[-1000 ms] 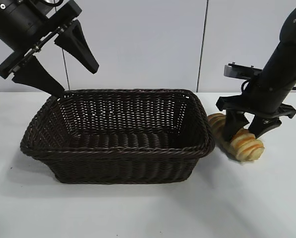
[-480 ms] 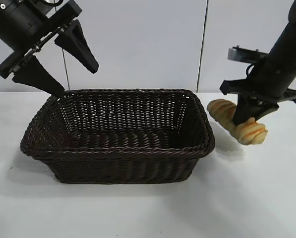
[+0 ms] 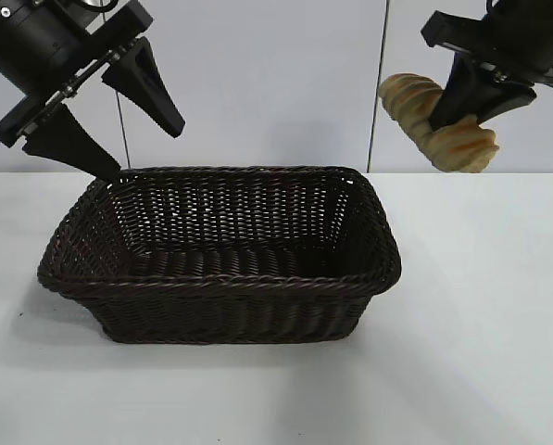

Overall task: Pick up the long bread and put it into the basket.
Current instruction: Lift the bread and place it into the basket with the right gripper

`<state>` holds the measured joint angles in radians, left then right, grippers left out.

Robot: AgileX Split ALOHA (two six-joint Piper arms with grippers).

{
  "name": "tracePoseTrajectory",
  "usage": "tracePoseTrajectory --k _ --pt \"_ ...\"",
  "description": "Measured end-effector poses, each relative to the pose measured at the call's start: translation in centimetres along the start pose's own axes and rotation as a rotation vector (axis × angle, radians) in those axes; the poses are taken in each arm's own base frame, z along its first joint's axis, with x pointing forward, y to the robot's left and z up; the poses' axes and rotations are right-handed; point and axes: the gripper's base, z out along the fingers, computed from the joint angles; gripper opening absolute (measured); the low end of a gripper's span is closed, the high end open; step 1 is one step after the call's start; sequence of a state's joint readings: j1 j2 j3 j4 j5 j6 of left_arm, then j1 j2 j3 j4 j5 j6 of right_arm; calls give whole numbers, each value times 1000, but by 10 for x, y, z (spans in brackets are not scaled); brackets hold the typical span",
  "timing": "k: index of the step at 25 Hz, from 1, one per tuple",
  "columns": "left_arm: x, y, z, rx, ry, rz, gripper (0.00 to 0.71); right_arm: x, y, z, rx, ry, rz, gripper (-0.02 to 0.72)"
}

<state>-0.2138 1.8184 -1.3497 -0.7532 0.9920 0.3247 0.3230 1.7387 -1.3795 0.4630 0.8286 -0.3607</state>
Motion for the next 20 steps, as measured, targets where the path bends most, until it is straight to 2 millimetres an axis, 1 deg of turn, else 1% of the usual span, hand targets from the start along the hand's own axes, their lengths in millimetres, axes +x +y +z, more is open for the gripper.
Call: tracePoseTrajectory --k 1,4,7,10,13,15,17,19,20 --pt "0 0 0 0 0 0 568 -1 11 4 -14 -5 -20 104" --pt "0 0 0 0 0 0 568 -1 34 15 -45 -12 -51 104" --pt "0 0 0 -1 -2 0 568 3 44 34 -61 23 -64 104" --pt "0 0 0 -1 -4 0 568 9 42 61 -59 74 -54 104" --pt "0 0 0 -1 -4 0 568 11 36 79 -44 86 -40 104" --pt "0 0 0 -1 -4 0 568 12 34 85 -37 81 -34 104" --pt "0 0 0 -1 -4 0 568 11 33 86 -34 74 -32 110" --pt "0 0 0 -1 -4 0 568 11 33 86 -34 74 -32 155" --pt "0 0 0 -1 -4 0 568 11 33 86 -34 75 -32 195"
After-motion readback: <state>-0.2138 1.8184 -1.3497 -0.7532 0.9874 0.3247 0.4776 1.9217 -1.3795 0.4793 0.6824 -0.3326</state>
